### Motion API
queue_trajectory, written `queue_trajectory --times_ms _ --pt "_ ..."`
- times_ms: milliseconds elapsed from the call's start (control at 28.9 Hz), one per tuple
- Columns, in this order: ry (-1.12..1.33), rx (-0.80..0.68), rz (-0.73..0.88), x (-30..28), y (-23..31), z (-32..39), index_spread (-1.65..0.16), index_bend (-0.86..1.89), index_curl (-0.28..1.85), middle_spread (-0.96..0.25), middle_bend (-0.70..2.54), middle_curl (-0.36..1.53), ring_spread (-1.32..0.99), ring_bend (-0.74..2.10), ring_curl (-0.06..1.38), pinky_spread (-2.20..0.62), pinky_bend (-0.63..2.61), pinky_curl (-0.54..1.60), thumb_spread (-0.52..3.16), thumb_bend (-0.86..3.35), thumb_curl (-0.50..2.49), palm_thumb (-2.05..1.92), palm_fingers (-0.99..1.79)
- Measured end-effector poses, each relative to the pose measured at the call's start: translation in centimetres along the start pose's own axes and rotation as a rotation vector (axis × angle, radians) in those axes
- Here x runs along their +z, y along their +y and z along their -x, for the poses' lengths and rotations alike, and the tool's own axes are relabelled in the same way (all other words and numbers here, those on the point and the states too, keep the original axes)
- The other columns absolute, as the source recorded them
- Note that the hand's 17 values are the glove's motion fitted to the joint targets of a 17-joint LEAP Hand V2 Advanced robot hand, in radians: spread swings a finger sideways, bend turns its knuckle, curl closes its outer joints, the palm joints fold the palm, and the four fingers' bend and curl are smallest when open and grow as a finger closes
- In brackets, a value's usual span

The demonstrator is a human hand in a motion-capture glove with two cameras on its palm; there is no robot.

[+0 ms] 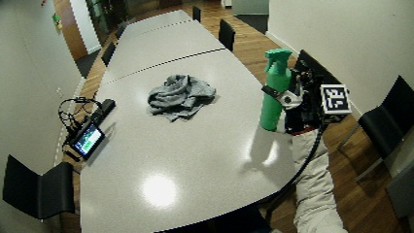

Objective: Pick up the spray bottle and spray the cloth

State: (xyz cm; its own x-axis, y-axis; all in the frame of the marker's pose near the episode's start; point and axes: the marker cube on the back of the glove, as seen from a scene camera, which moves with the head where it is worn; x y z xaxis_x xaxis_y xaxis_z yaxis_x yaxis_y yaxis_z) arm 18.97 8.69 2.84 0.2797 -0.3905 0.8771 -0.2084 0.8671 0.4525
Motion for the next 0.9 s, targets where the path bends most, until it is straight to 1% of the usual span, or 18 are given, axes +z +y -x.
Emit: queue_trajectory --times_ms 69,104,173,208,277,485,623,727,797,901 --pt "0.000 -0.002 0.050 0.2 -1.2 -1.6 -0.39 -0.05 0.26 -0.02 0.53 0.38 -0.06 0.60 0.37 0.08 0.29 0.28 0.74 0.09 0.45 0.95 0.22" --pt "-0.003 -0.003 0.063 0.3 -1.6 -2.2 -0.38 -0.09 0.22 -0.03 0.57 0.39 -0.07 0.66 0.37 0.08 0.33 0.28 0.73 0.10 0.46 0.98 0.36" --pt "-0.035 -0.005 0.069 0.4 -2.1 -2.6 -0.36 -0.01 0.20 -0.06 0.59 0.39 -0.09 0.69 0.34 0.03 0.41 0.27 0.74 0.12 0.47 1.03 0.63" --pt "-0.060 -0.009 0.064 0.4 -2.2 -2.6 -0.35 0.08 0.22 -0.07 0.55 0.38 -0.10 0.68 0.33 0.01 0.44 0.27 0.73 0.12 0.48 1.05 0.72" --pt "-0.107 -0.027 0.044 0.4 -2.4 -2.5 -0.33 0.14 0.24 -0.09 0.49 0.37 -0.12 0.68 0.35 -0.04 0.49 0.30 0.71 0.12 0.49 1.08 0.83" --pt "-0.141 -0.072 -0.022 1.1 -2.8 -1.1 -0.30 0.13 0.27 -0.12 0.45 0.40 -0.13 0.69 0.41 -0.13 0.53 0.36 0.63 0.08 0.53 1.12 0.87" --pt "-0.150 -0.065 -0.057 1.6 -2.8 -0.4 -0.30 0.12 0.28 -0.13 0.43 0.41 -0.14 0.67 0.42 -0.16 0.53 0.38 0.58 0.06 0.54 1.14 0.88" --pt "-0.157 -0.033 -0.086 1.5 -2.9 -0.7 -0.29 0.12 0.28 -0.13 0.41 0.42 -0.14 0.65 0.42 -0.17 0.52 0.39 0.56 0.04 0.56 1.15 0.89" --pt "-0.130 -0.009 -0.101 0.9 -3.4 -1.9 -0.29 0.11 0.28 -0.14 0.40 0.43 -0.15 0.65 0.43 -0.18 0.51 0.39 0.54 0.03 0.57 1.16 0.89" --pt "-0.018 0.013 -0.089 0.0 -4.1 -2.9 -0.29 0.11 0.28 -0.14 0.39 0.43 -0.15 0.64 0.43 -0.18 0.51 0.39 0.52 0.01 0.58 1.17 0.89"
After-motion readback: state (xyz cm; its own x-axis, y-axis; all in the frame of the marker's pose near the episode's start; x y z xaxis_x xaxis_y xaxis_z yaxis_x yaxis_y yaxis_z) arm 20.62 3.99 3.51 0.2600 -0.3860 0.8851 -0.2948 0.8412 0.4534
